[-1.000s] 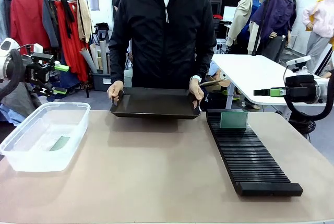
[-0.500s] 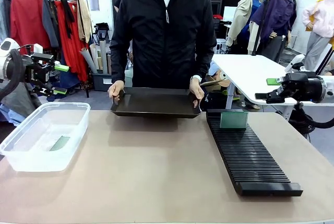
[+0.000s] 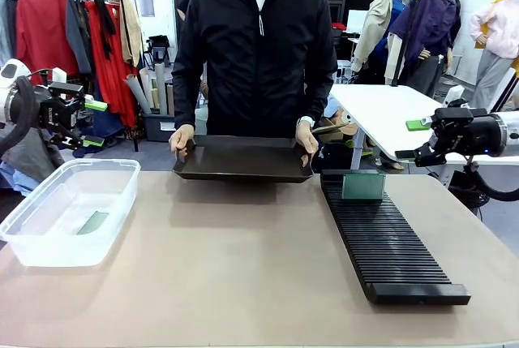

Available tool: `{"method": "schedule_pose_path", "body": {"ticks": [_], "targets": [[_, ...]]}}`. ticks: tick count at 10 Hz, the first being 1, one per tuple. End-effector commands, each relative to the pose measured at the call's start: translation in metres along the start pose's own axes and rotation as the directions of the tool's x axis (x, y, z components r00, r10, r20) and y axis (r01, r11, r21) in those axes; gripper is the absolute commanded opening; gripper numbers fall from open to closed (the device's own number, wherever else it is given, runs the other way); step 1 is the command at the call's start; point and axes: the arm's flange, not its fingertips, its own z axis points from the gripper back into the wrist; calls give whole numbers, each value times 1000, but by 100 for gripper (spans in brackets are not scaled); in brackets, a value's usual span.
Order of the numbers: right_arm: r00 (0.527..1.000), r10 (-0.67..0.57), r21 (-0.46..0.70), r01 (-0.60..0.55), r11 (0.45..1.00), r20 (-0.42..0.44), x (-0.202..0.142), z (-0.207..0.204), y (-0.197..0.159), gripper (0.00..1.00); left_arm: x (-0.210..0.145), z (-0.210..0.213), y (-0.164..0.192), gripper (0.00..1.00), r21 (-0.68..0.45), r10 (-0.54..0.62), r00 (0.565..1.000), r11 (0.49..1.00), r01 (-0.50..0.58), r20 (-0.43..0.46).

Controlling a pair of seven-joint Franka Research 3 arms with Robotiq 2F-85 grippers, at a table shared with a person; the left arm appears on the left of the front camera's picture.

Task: Sort PCBs into racks and boxes based on the side picked up.
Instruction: If the short side of the Blank PCB is picked up, insert it into the PCB Rack ; if the long side is picked up, place it in the Organizing box.

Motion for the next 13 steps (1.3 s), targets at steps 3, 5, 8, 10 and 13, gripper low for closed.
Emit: {"method": "schedule_pose_path", "body": {"ticks": [3, 5, 8, 10, 13], "targets": [[1000, 0, 0, 0, 1000, 0, 0, 0, 0, 100, -1, 1, -2, 100, 7, 4, 1000, 1000, -4, 3], [1000, 0, 0, 0, 1000, 0, 0, 0, 0, 100, -1, 1, -2, 100, 7, 4, 1000, 1000, -4, 3], [1000, 0, 0, 0, 1000, 0, 0, 0, 0, 100, -1, 1, -2, 100, 7, 4, 1000, 1000, -4, 3], [1000, 0, 0, 0, 1000, 0, 0, 0, 0, 100, -1, 1, -2, 100, 7, 4, 1000, 1000, -4, 3], [1000, 0, 0, 0, 1000, 0, 0, 0, 0, 100, -1, 1, -2, 100, 7, 4, 1000, 1000, -4, 3]]}}
